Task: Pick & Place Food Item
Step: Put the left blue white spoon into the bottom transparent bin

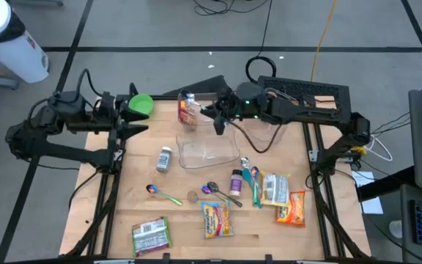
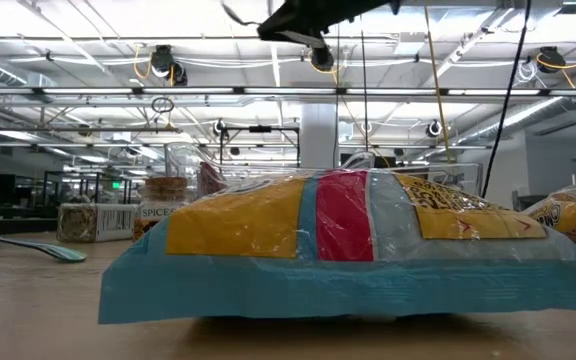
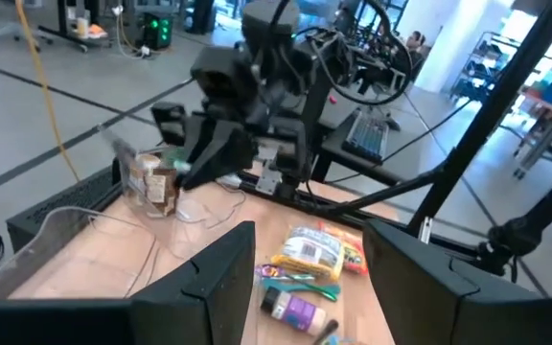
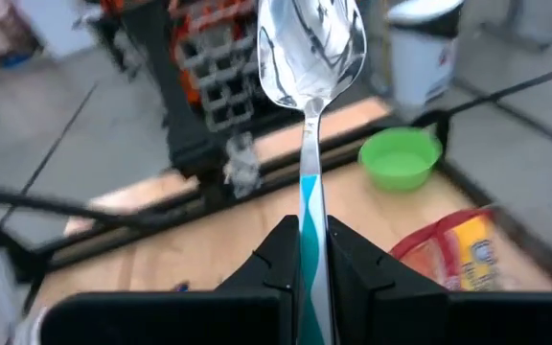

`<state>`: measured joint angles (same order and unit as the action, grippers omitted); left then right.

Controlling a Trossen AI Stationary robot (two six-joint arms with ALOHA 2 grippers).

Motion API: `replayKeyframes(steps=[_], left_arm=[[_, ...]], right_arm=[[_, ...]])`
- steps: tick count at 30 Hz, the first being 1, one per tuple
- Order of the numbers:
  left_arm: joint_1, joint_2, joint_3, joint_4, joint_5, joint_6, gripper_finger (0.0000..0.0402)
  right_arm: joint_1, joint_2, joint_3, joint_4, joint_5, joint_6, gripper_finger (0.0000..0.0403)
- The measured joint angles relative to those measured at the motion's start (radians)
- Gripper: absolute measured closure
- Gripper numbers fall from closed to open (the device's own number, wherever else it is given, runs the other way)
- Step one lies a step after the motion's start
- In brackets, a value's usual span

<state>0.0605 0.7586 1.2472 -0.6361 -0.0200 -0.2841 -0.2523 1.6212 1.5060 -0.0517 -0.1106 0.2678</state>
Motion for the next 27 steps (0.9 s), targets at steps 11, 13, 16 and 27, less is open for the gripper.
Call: replayKeyframes(steps=[11,13,16,27], left_arm=[[0.000,-0.024,0.000,-0.026,0.023,0.029,0.0199],[0.000,-0.028,0.000,-0.032,0.023,0.026,0.0199],[0.000,-0.027,0.000,-0.032,0.023,0.024,0.0199],[0.000,-0.026,0.000,-0.026,0.012,0.035,0.0199]], right_arm=[[0.014,0.234,0.287,-0.321,-0.107,-0.083,0.0386],[0.019,0.279,0.350,-0.416,-0.112,-0.121,0.0386],[0.020,0.338,0.448,-0.539,-0.163,-0.158,0.0386],[0.027,0.426,0.515,-0.731,-0.138,-0.273,0.0386]])
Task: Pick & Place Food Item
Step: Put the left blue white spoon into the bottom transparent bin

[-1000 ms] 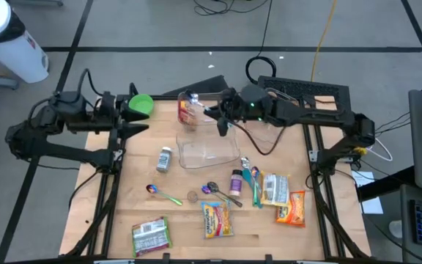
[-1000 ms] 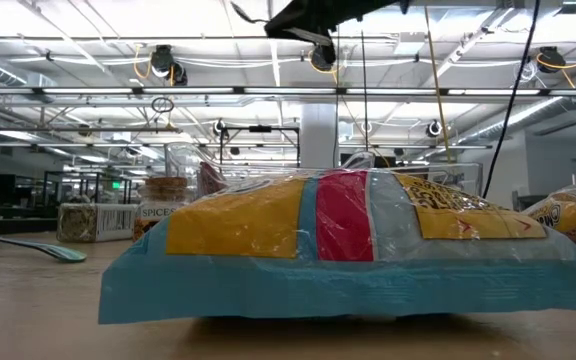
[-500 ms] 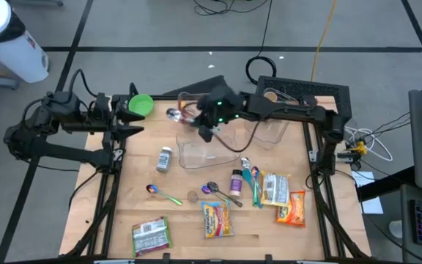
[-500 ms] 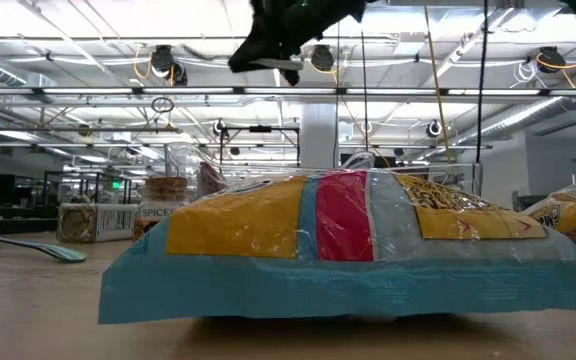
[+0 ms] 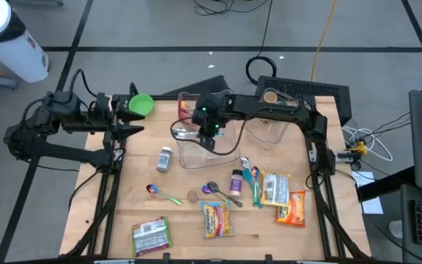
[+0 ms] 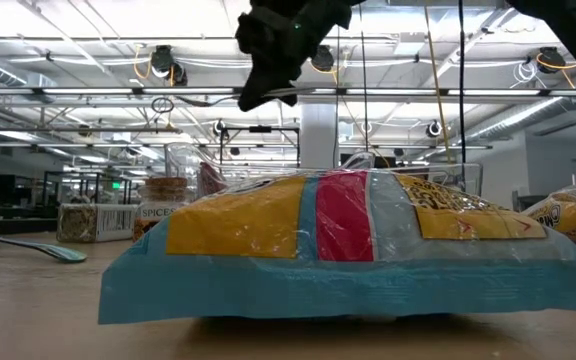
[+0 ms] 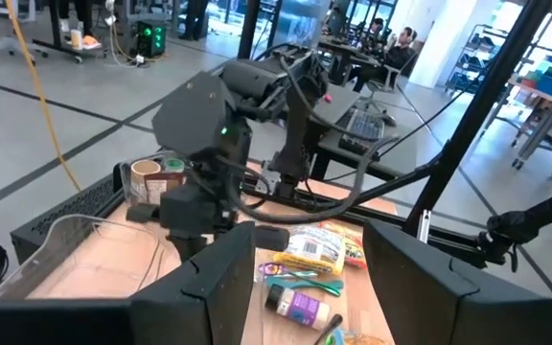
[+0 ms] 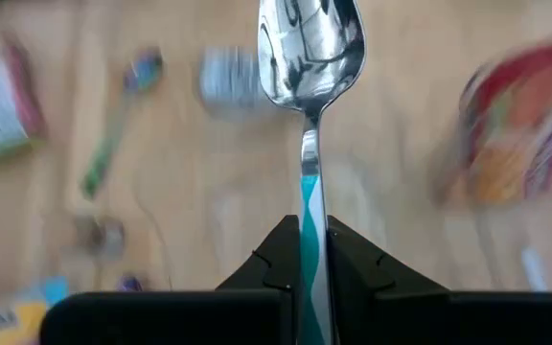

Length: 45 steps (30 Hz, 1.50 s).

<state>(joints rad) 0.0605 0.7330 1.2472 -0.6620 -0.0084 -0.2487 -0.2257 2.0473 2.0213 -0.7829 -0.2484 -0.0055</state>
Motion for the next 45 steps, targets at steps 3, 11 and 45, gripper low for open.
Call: replayKeyframes(steps=[3,11,45], left_arm=[[0.000,0.000,0.000,0.000,0.000,-0.015,0.0199],[0.000,0.000,0.000,0.000,-0.001,-0.043,0.0199],[0.000,0.000,0.000,-0.039,-0.001,-0.047,0.0199]], right_arm=[[0.013,0.017,-0.006,-0.040,0.032,-0.040,0.0386],[0.053,0.052,-0.048,-0.028,0.121,-0.093,0.0386],[0.066,0.037,-0.412,0.381,0.175,0.125,0.0386]])
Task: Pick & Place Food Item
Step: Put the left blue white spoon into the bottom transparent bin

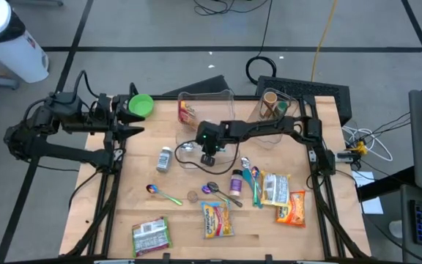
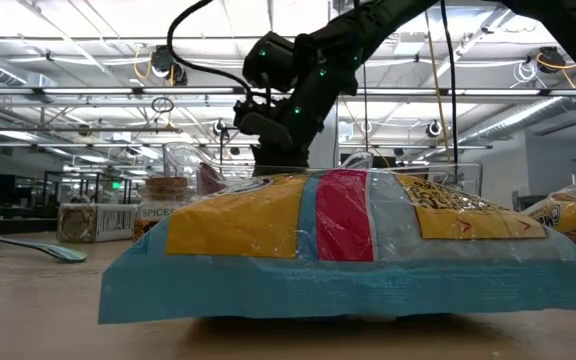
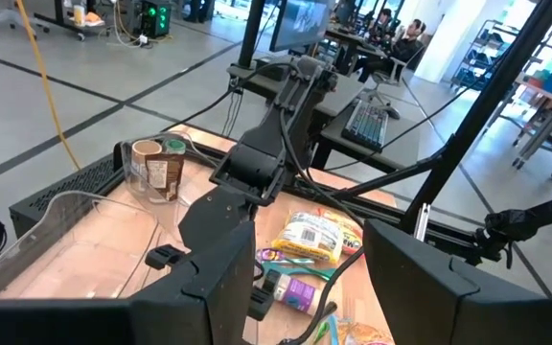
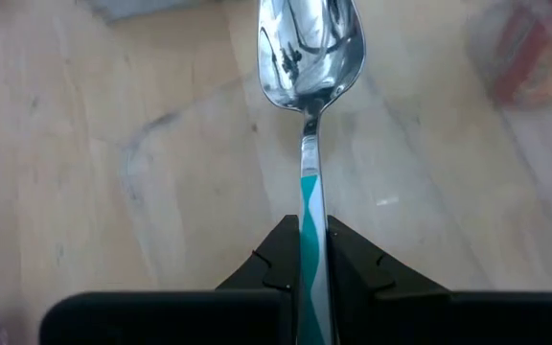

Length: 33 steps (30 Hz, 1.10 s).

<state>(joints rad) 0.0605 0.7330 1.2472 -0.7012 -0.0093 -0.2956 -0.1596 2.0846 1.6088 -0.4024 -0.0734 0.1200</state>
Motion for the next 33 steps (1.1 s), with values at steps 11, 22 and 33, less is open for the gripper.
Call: replayKeyframes(steps=[11,22,33], left_arm=[[0.000,0.003,0.000,0.000,0.000,0.000,0.0199],[0.000,0.040,0.000,-0.004,0.000,0.000,0.0199],[0.000,0.066,0.000,-0.004,0.009,0.000,0.0199]], right_arm=[[-0.005,0.000,-0.047,0.048,0.050,0.107,0.0386],[-0.002,0.000,-0.096,0.092,0.097,0.221,0.0386],[-0.002,0.000,-0.097,0.099,0.099,0.218,0.0382]])
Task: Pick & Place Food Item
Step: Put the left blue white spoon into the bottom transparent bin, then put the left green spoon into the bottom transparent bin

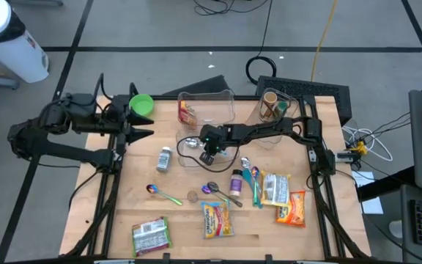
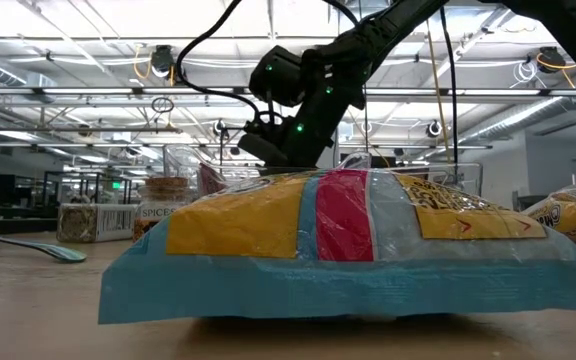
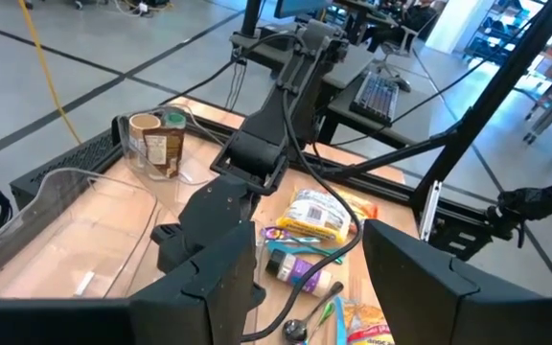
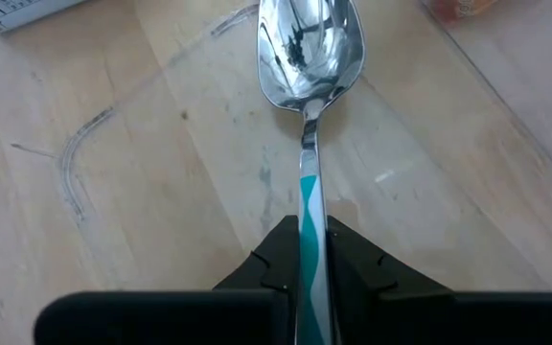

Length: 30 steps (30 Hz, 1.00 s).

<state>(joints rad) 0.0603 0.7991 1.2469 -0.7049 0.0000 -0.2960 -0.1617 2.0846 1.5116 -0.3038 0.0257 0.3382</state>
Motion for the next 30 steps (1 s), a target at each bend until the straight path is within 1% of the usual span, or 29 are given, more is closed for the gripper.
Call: replayKeyframes(steps=[10,12,19,22,26,30], left_arm=[[0.000,-0.001,0.000,0.000,0.001,-0.006,0.0199],[0.000,-0.001,0.000,0.001,0.002,-0.009,0.0199],[0.000,-0.001,0.000,0.001,0.003,-0.021,0.0199],[0.000,-0.001,0.000,0.001,0.003,-0.021,0.0199],[0.000,-0.001,0.000,0.001,0.007,-0.022,0.0199],[0.000,-0.010,0.000,0.004,0.037,-0.022,0.0199]], right_arm=[[0.000,0.000,0.000,0.000,-0.003,-0.010,0.0376],[0.000,0.000,0.000,0.000,-0.003,-0.010,0.0364],[0.000,0.000,0.000,0.002,-0.004,-0.010,0.0302],[0.000,0.000,0.000,0.028,-0.004,-0.009,0.0282],[0.000,-0.020,-0.002,0.077,-0.007,0.015,0.0268],[0.000,-0.057,0.000,0.151,-0.030,0.016,0.0267]])
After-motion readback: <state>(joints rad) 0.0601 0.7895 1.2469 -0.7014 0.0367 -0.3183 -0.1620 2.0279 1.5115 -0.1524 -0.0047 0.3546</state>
